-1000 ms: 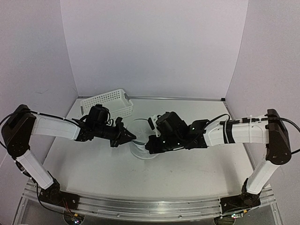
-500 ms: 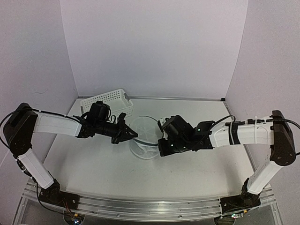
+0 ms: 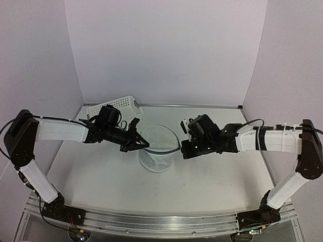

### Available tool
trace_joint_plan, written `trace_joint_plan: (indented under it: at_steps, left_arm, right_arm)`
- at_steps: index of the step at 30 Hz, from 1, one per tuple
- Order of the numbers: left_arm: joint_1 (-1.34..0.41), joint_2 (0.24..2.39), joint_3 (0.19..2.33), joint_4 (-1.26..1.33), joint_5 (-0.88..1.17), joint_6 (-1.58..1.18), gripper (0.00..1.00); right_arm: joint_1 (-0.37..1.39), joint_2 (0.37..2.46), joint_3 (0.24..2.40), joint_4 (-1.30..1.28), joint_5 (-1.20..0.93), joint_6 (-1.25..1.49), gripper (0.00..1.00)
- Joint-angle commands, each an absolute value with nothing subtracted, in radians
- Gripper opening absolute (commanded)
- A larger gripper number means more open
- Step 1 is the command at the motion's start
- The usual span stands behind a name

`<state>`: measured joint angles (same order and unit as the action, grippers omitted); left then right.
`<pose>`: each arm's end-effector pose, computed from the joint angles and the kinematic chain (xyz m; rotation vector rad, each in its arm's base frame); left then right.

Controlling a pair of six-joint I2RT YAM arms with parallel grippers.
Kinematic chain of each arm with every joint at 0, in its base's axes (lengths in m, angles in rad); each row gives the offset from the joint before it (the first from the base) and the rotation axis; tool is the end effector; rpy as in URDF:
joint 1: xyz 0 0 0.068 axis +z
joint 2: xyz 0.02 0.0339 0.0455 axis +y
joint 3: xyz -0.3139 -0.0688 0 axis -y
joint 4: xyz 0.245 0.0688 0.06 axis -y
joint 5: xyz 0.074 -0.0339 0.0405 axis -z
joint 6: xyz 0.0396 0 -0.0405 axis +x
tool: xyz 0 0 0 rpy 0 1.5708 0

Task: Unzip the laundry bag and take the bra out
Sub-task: Unzip the zipper of the laundry bag, then adjust the laundry bag at the center of the board.

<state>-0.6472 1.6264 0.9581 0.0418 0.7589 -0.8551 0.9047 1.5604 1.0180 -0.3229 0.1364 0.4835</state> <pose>0.2629 -0.2329 0.2620 0.2439 2.5078 -1.5801 0.2087 0.2569 0.2661 -0.4571 2.4363 0.4535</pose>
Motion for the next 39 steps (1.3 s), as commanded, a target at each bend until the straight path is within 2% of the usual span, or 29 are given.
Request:
trace_joint_plan:
  at_steps: [1, 15, 21, 29, 35, 39]
  left_arm:
    - [-0.635, 1.631, 1.029, -0.068, 0.784, -0.751, 0.00]
    - [-0.602, 1.735, 1.198, -0.184, 0.753, -0.667, 0.01]
    - [-0.586, 1.776, 1.303, -0.299, 0.677, -0.611, 0.20]
    - [-0.565, 1.730, 1.339, -0.388, 0.527, -0.604, 0.53]
    - [-0.564, 1.622, 1.302, -0.442, 0.383, -0.628, 0.68]
    - [-0.563, 1.551, 1.257, -0.448, 0.373, -0.664, 0.72]
  right_arm:
    - [0.873, 1.517, 1.009, -0.355, 0.157, 0.449, 0.00]
    - [0.982, 1.516, 0.933, -0.215, 0.020, 0.554, 0.00]
    - [0.998, 1.556, 0.965, -0.171, -0.009, 0.609, 0.00]
    - [0.999, 1.637, 1.055, -0.152, -0.058, 0.647, 0.00]
    - [0.999, 1.725, 1.166, -0.143, -0.086, 0.669, 0.00]
    - [0.999, 1.774, 1.228, -0.144, -0.118, 0.681, 0.00]
